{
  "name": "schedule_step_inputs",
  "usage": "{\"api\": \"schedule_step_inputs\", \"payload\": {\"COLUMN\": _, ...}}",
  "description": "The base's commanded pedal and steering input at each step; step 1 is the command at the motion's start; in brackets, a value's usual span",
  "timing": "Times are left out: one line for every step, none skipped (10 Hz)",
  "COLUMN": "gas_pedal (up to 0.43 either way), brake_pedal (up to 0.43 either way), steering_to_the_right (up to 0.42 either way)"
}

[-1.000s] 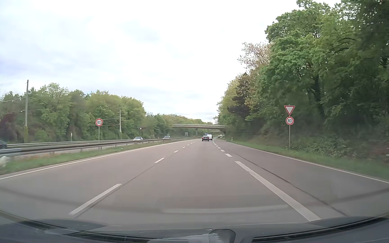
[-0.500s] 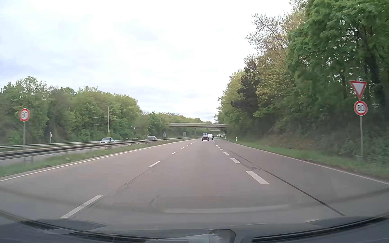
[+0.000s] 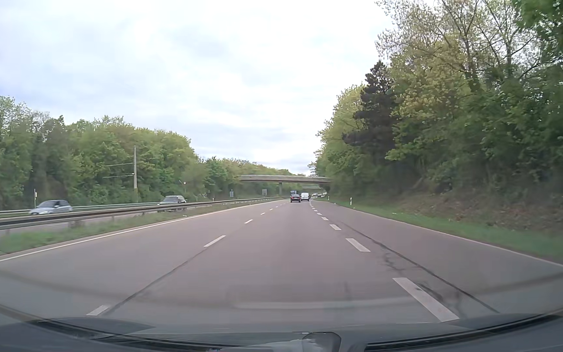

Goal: Follow the waypoints while adhering to traffic rules and regulations

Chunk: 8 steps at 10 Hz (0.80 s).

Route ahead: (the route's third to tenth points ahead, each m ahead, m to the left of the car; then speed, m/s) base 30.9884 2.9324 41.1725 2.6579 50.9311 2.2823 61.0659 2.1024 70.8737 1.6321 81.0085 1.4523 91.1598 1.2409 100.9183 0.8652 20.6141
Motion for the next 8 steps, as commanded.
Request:
{"api": "schedule_step_inputs", "payload": {"gas_pedal": 0.11, "brake_pedal": 0.0, "steering_to_the_right": 0.002}}
{"api": "schedule_step_inputs", "payload": {"gas_pedal": 0.11, "brake_pedal": 0.0, "steering_to_the_right": 0.002}}
{"api": "schedule_step_inputs", "payload": {"gas_pedal": 0.11, "brake_pedal": 0.0, "steering_to_the_right": 0.002}}
{"api": "schedule_step_inputs", "payload": {"gas_pedal": 0.11, "brake_pedal": 0.0, "steering_to_the_right": 0.002}}
{"api": "schedule_step_inputs", "payload": {"gas_pedal": 0.11, "brake_pedal": 0.0, "steering_to_the_right": 0.002}}
{"api": "schedule_step_inputs", "payload": {"gas_pedal": 0.11, "brake_pedal": 0.0, "steering_to_the_right": 0.002}}
{"api": "schedule_step_inputs", "payload": {"gas_pedal": 0.11, "brake_pedal": 0.0, "steering_to_the_right": 0.002}}
{"api": "schedule_step_inputs", "payload": {"gas_pedal": 0.11, "brake_pedal": 0.0, "steering_to_the_right": 0.002}}
